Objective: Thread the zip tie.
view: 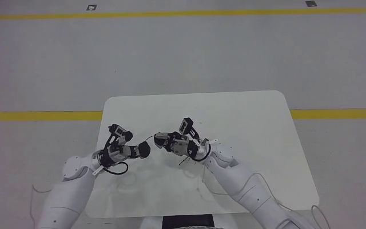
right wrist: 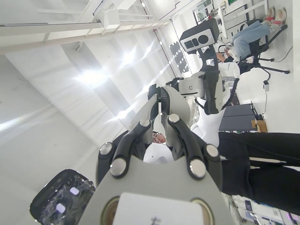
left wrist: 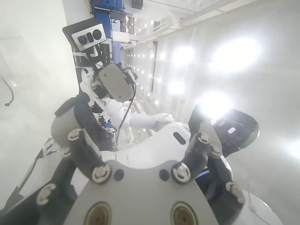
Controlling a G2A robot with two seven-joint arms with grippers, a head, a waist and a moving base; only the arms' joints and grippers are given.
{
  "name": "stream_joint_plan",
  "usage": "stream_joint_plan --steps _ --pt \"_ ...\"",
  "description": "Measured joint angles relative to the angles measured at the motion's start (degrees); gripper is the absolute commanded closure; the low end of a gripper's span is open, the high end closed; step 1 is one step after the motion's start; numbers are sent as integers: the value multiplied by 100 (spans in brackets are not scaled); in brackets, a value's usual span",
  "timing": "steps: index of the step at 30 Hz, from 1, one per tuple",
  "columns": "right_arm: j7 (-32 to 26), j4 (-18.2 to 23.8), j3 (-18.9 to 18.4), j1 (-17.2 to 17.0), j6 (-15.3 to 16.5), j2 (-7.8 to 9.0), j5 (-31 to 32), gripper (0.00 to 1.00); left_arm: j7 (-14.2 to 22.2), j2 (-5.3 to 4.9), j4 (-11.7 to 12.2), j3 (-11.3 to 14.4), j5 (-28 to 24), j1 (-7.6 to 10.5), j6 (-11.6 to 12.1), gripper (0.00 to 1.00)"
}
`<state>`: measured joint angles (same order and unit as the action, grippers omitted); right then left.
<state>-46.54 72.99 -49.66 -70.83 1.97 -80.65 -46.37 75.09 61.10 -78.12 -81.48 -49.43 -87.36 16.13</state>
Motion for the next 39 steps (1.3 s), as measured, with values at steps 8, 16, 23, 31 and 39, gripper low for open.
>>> stream_joint_plan --steps 8,16,23,31,39 --pt "392 271 8 -96 10 12 355 100 -41 -6 -32 63 -42 -27 25 0" --pt "484 341 -24 -122 -69 38 623 100 -66 -23 -4 71 -23 -29 53 64" --pt "476 423 -107 -136 -253 96 941 100 -139 -28 15 99 -86 -26 49 73" --pt "345 574 -179 -126 -422 163 1279 100 -138 -39 51 135 -65 9 33 84" --pt "230 647 -146 -92 -469 179 1373 100 -161 -48 98 177 -60 41 31 85"
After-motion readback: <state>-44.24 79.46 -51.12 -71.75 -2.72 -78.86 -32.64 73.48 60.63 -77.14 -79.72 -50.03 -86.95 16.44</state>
